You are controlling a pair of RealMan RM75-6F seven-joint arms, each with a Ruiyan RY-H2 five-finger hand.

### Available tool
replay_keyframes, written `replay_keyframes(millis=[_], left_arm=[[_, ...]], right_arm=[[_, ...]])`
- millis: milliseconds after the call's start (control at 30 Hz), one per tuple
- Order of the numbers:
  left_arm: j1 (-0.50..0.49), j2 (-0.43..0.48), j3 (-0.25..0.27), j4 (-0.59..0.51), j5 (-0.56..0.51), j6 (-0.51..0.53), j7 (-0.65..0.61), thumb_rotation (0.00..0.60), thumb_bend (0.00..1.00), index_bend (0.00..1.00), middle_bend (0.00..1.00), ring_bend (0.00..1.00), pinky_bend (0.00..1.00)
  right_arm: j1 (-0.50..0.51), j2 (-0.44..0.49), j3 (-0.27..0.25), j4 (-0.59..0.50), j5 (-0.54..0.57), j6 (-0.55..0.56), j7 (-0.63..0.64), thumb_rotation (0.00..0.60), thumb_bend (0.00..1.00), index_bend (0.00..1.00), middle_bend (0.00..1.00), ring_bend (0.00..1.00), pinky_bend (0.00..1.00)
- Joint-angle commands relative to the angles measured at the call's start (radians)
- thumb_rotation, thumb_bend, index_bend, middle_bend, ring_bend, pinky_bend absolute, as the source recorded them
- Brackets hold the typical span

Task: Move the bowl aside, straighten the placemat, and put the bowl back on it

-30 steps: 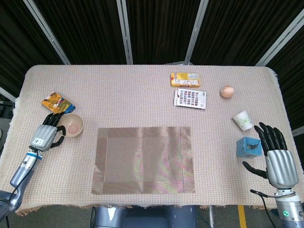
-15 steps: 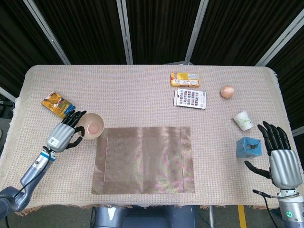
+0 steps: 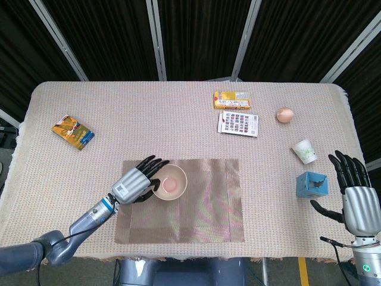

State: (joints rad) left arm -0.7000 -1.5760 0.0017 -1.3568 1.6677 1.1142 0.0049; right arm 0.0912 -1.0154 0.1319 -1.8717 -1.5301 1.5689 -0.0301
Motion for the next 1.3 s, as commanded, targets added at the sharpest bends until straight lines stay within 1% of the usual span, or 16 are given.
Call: replay_keyframes(millis=[33,200,500,533,567,600,633,667,700,733,800,867,1000,1067,1200,1300], left_arm=[[-0.013,-0.027,-0.001,-0.014,-0.015,-0.032,0.025,0.600,0.43,0.65,0.00,0.00,0.00],[-0.016,-0.060,0.007,-0.001,-0.027,-0.059,0.050,0.600,0.43,0.65,0.00,0.00,0.00],[-0.012,-0.094,0.015,0.035,-0.038,-0.071,0.056,0.600,0.43,0.65,0.00,0.00,0.00],[-0.012,-0.096,0.018,0.038,-0.037,-0.072,0.056,0.600,0.42,0.64,0.00,0.00,0.00],[-0.011,-0.099,0.020,0.042,-0.036,-0.072,0.058,0.600,0.38,0.62,0.00,0.00,0.00],[-0.010,-0.101,0.022,0.045,-0.036,-0.072,0.058,0.600,0.26,0.57,0.00,0.00,0.00],[-0.010,-0.103,0.023,0.048,-0.036,-0.073,0.058,0.600,0.13,0.48,0.00,0.00,0.00],[-0.009,-0.104,0.024,0.049,-0.040,-0.076,0.058,0.600,0.06,0.40,0.00,0.00,0.00],[-0.009,-0.104,0.026,0.049,-0.043,-0.081,0.056,0.600,0.00,0.28,0.00,0.00,0.00],[-0.009,-0.103,0.027,0.048,-0.043,-0.083,0.055,0.600,0.00,0.16,0.00,0.00,0.00],[-0.009,-0.100,0.030,0.047,-0.042,-0.084,0.053,0.600,0.00,0.03,0.00,0.00,0.00],[-0.004,-0.095,0.029,0.042,-0.041,-0.073,0.045,0.600,0.00,0.00,0.00,0.00,0.00],[0.010,-0.073,0.021,0.027,-0.039,-0.033,0.036,0.600,0.00,0.00,0.00,0.00,0.00],[0.028,-0.052,0.009,0.013,-0.046,0.006,0.032,0.600,0.00,0.00,0.00,0.00,0.00],[0.090,0.029,-0.022,-0.030,-0.084,0.111,0.027,0.600,0.00,0.00,0.00,0.00,0.00],[0.144,0.096,-0.048,-0.066,-0.137,0.176,0.042,0.600,0.00,0.00,0.00,0.00,0.00]], right_arm=[[0.000,0.001,0.000,0.001,0.002,-0.001,0.001,0.600,0.00,0.00,0.00,0.00,0.00],[0.000,0.003,0.002,0.003,0.005,-0.003,0.005,0.600,0.00,0.00,0.00,0.00,0.00],[0.001,0.005,0.002,0.005,0.009,-0.007,0.007,0.600,0.00,0.00,0.00,0.00,0.00],[0.001,0.005,0.002,0.006,0.010,-0.008,0.006,0.600,0.00,0.00,0.00,0.00,0.00],[0.001,0.005,0.002,0.006,0.012,-0.009,0.006,0.600,0.00,0.00,0.00,0.00,0.00],[0.001,0.005,0.002,0.006,0.013,-0.010,0.006,0.600,0.00,0.00,0.00,0.00,0.00],[0.001,0.006,0.002,0.006,0.014,-0.011,0.006,0.600,0.00,0.00,0.00,0.00,0.00],[0.001,0.006,0.003,0.005,0.014,-0.011,0.005,0.600,0.00,0.00,0.00,0.00,0.00],[0.001,0.007,0.003,0.004,0.014,-0.010,0.005,0.600,0.00,0.00,0.00,0.00,0.00],[0.001,0.007,0.003,0.004,0.013,-0.010,0.005,0.600,0.00,0.00,0.00,0.00,0.00],[0.001,0.008,0.003,0.004,0.013,-0.010,0.005,0.600,0.00,0.00,0.00,0.00,0.00],[0.001,0.008,0.002,0.004,0.014,-0.011,0.006,0.600,0.00,0.00,0.00,0.00,0.00],[0.001,0.009,0.002,0.007,0.017,-0.014,0.007,0.600,0.00,0.00,0.00,0.00,0.00],[0.001,0.010,0.002,0.007,0.019,-0.016,0.009,0.600,0.00,0.00,0.00,0.00,0.00],[0.001,0.016,0.002,0.009,0.025,-0.020,0.005,0.600,0.00,0.00,0.00,0.00,0.00],[0.003,0.013,0.003,0.021,0.027,-0.020,-0.022,0.600,0.00,0.00,0.00,0.00,0.00]])
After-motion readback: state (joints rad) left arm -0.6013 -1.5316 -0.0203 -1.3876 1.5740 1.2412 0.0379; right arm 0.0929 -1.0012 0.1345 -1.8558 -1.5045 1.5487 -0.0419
